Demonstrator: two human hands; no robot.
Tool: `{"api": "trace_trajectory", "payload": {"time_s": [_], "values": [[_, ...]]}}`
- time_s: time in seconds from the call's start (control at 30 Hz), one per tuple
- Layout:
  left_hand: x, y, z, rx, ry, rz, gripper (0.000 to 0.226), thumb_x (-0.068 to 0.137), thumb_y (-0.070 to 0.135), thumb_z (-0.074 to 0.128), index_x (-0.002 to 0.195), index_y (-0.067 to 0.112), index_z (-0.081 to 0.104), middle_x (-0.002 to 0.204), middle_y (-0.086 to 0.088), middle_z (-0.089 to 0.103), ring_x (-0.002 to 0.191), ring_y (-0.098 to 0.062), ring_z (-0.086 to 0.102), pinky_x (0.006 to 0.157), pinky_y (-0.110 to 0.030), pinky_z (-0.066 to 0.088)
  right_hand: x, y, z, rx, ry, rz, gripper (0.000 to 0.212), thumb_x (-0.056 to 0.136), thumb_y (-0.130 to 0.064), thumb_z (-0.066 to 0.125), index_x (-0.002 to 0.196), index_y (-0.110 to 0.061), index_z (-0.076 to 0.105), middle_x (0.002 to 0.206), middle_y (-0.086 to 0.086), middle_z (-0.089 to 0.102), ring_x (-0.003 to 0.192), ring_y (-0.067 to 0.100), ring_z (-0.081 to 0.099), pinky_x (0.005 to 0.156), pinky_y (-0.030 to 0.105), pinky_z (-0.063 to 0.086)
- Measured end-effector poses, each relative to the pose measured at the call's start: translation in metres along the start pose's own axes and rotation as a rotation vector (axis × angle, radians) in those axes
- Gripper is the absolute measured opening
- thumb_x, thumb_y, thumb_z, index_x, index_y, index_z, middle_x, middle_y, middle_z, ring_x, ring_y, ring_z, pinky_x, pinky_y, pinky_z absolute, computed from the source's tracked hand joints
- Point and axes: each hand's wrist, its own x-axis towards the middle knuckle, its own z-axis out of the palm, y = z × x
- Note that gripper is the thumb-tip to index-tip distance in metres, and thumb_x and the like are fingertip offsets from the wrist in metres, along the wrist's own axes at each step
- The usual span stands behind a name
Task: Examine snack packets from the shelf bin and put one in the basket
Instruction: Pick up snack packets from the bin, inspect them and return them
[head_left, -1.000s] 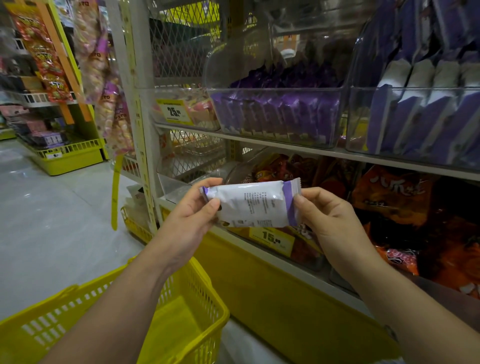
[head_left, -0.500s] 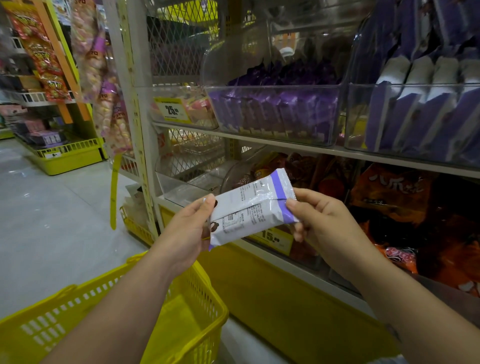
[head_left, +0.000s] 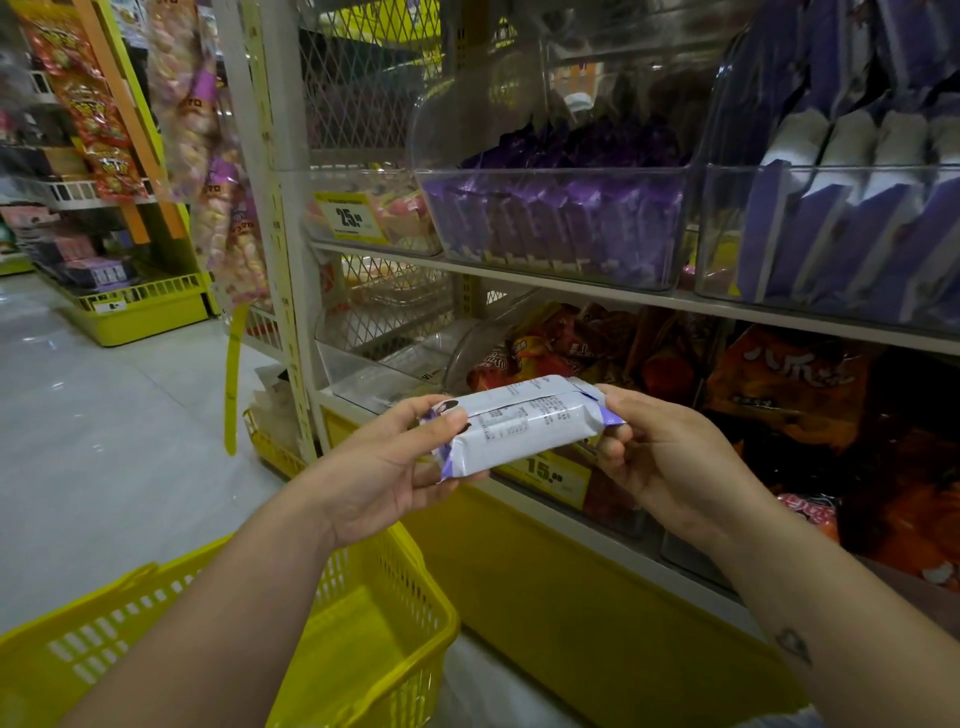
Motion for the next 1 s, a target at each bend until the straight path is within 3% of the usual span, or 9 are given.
{"api": "trace_trajectory", "payload": {"time_s": [0.2,0.33,0.53,0.63,0.73,0.8,0.87,0.93,1.0], "values": [[-0.001,0.003,0.018,0.024,0.122,0.167,0.071,0.050,0.037,0.079,0.112,0.022,0.048,0.076,-0.001,0.075,0.057,-0.011,0.068,0.048,-0.021,0.052,-0.002,0.010,0.008,-0.198,-0.022,-0.056,0.034,0.094,-0.024,0.058,0.128,-0.022,0.052,0.100,0.004,0.066,0.065,0.016,0.071,0.056,0.024,0.057],[-0.004,0.001,0.024,0.066,0.043,0.232,0.057,0.057,0.030,0.077,0.105,0.023,0.046,0.083,-0.005,0.076,0.062,-0.015,0.071,0.049,-0.020,0.051,-0.002,0.014,0.011,-0.067,-0.047,-0.023,0.037,0.092,-0.025,0.060,0.127,-0.017,0.053,0.100,0.005,0.075,0.080,0.021,0.074,0.059,0.027,0.058],[-0.006,0.000,0.025,0.146,-0.089,0.246,0.047,0.069,0.018,0.074,0.107,0.020,0.046,0.085,-0.008,0.076,0.069,-0.017,0.073,0.057,-0.020,0.054,0.002,0.013,0.006,0.070,-0.034,-0.024,0.039,0.093,-0.017,0.057,0.131,-0.011,0.050,0.094,0.005,0.077,0.080,0.016,0.074,0.059,0.025,0.058],[-0.006,-0.001,0.020,0.200,-0.078,0.231,0.037,0.079,0.017,0.070,0.112,0.021,0.053,0.097,-0.003,0.075,0.081,-0.017,0.074,0.065,-0.023,0.057,0.003,0.012,0.004,0.076,0.028,-0.090,0.044,0.093,-0.014,0.058,0.135,-0.014,0.047,0.105,0.009,0.074,0.082,0.017,0.074,0.060,0.026,0.058],[-0.002,-0.006,0.018,0.470,0.064,0.339,0.018,0.091,0.022,0.066,0.101,0.038,0.066,0.110,0.015,0.069,0.098,-0.002,0.067,0.080,-0.025,0.056,0.003,0.011,0.003,-0.084,0.133,-0.265,0.042,0.090,-0.012,0.064,0.127,-0.026,0.049,0.115,0.005,0.067,0.085,0.012,0.073,0.060,0.023,0.057],[0.001,-0.009,0.022,0.658,0.175,0.425,0.022,0.091,0.030,0.065,0.103,0.048,0.064,0.122,0.018,0.062,0.113,0.004,0.058,0.093,-0.027,0.049,0.001,0.013,0.005,-0.287,0.170,-0.415,0.049,0.089,-0.012,0.067,0.127,-0.034,0.046,0.114,-0.004,0.065,0.086,0.005,0.071,0.060,0.018,0.055],[0.002,-0.013,0.028,0.680,0.200,0.445,0.032,0.089,0.036,0.067,0.118,0.046,0.059,0.130,0.016,0.057,0.119,0.002,0.054,0.098,-0.032,0.048,-0.003,0.018,0.010,-0.388,0.135,-0.520,0.058,0.087,-0.010,0.069,0.129,-0.038,0.042,0.112,-0.011,0.062,0.083,0.002,0.071,0.060,0.015,0.054],[0.003,-0.016,0.033,0.650,0.186,0.427,0.050,0.084,0.040,0.070,0.131,0.040,0.055,0.133,0.011,0.058,0.118,-0.003,0.057,0.096,-0.038,0.052,-0.006,0.023,0.013,-0.458,0.095,-0.574,0.067,0.084,-0.010,0.072,0.132,-0.042,0.038,0.110,-0.014,0.061,0.083,0.005,0.071,0.062,0.017,0.055],[0.004,-0.018,0.036,0.672,0.193,0.422,0.061,0.082,0.037,0.074,0.138,0.037,0.050,0.132,0.013,0.059,0.110,-0.001,0.062,0.090,-0.034,0.056,-0.009,0.026,0.017,-0.521,0.072,-0.594,0.072,0.082,-0.012,0.074,0.136,-0.042,0.035,0.107,-0.018,0.062,0.082,0.007,0.070,0.064,0.018,0.056]]}}
